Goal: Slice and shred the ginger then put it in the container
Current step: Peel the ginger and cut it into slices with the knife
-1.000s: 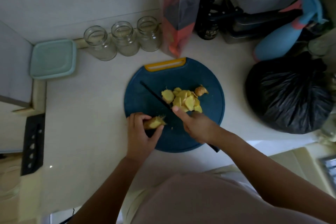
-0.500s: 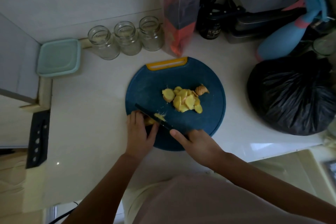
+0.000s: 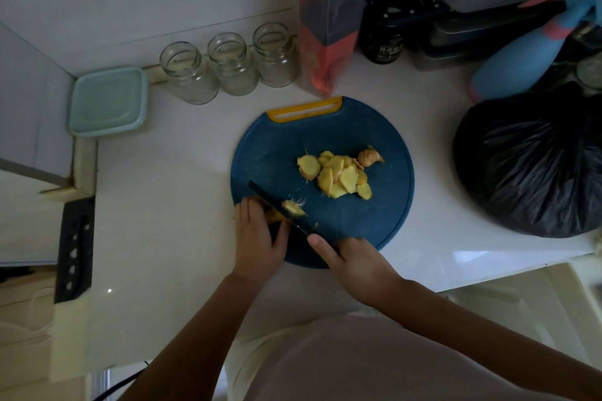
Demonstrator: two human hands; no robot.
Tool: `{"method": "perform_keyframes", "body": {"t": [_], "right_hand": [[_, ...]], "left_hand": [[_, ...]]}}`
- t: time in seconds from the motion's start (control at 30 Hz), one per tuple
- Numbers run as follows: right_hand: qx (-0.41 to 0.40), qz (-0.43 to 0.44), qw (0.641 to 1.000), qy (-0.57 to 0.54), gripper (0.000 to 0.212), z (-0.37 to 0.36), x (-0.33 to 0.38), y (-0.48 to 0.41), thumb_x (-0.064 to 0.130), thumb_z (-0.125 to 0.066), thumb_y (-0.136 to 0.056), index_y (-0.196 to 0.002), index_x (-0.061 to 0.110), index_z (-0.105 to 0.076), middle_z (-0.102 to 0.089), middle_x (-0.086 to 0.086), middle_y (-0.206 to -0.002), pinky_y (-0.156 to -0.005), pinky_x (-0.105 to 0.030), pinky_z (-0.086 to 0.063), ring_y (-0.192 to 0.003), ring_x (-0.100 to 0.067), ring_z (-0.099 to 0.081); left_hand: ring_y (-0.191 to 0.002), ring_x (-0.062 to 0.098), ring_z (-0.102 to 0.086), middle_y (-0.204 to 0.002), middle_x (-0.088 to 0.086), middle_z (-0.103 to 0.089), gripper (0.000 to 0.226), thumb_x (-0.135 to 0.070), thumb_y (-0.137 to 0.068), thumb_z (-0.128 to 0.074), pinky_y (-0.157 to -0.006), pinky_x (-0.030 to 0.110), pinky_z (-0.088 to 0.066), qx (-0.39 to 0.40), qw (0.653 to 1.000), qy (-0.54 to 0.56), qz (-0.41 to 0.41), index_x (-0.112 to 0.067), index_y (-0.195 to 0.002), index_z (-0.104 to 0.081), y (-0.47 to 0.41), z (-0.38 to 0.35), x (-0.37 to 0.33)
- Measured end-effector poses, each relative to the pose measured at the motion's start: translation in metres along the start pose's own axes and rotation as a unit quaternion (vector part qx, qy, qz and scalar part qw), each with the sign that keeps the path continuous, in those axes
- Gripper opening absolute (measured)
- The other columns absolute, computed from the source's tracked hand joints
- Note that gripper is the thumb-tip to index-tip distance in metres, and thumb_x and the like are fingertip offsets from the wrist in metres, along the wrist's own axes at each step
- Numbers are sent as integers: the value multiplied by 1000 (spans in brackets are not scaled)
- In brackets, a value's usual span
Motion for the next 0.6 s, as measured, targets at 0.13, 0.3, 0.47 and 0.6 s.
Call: {"method": "perform_keyframes", "body": {"t": [0.13, 0.3, 0.47, 0.6], "right_hand": [[15, -20, 1000, -14, 68, -2, 1, -1, 73, -28, -82, -50, 13, -34, -39, 0, -47, -56, -26, -37, -43, -9, -39], [27, -43, 999, 2, 67, -5, 2, -4, 68, -32, -90, -51, 13, -37, -42, 0, -50, -56, -23, -36, -43, -7, -40], [57, -47, 997, 20, 54, -8, 15, -6, 62, -30, -94, -56, 25, -37, -45, -2, -56, -70, -36, -48, -56, -14, -47], [70, -75, 994, 28, 66, -9, 20, -8, 72, -23, -86, -62, 15, -45, -48, -3, -62, -70, -33, -45, -60, -16, -48]], "left_hand": [[-88, 18, -42, -96, 13, -50, 38, -35, -83, -51, -74, 27, -36, -12, 1000, -3, -22, 0, -100, -50, -1, 3, -3], [-88, 17, -42, -95, 12, -50, 33, -35, -83, -52, -74, 21, -31, -7, 1000, 1, -28, -6, -97, -48, 1, 3, -1], [-87, 16, -40, -94, 11, -50, 30, -34, -81, -52, -72, 19, -26, 4, 1000, -6, -24, -8, -96, -46, 0, 1, -1], [-86, 14, -38, -93, 11, -51, 34, -36, -83, -51, -71, 20, -24, 11, 1000, -21, -22, -3, -92, -52, -2, 0, 2]]}}
Point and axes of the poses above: each hand's wrist, its own y-axis away from the middle knuckle, its own z-axis out of the back of the hand, x = y × z, the point moved 7 cm from there along -y, towards the middle knuckle
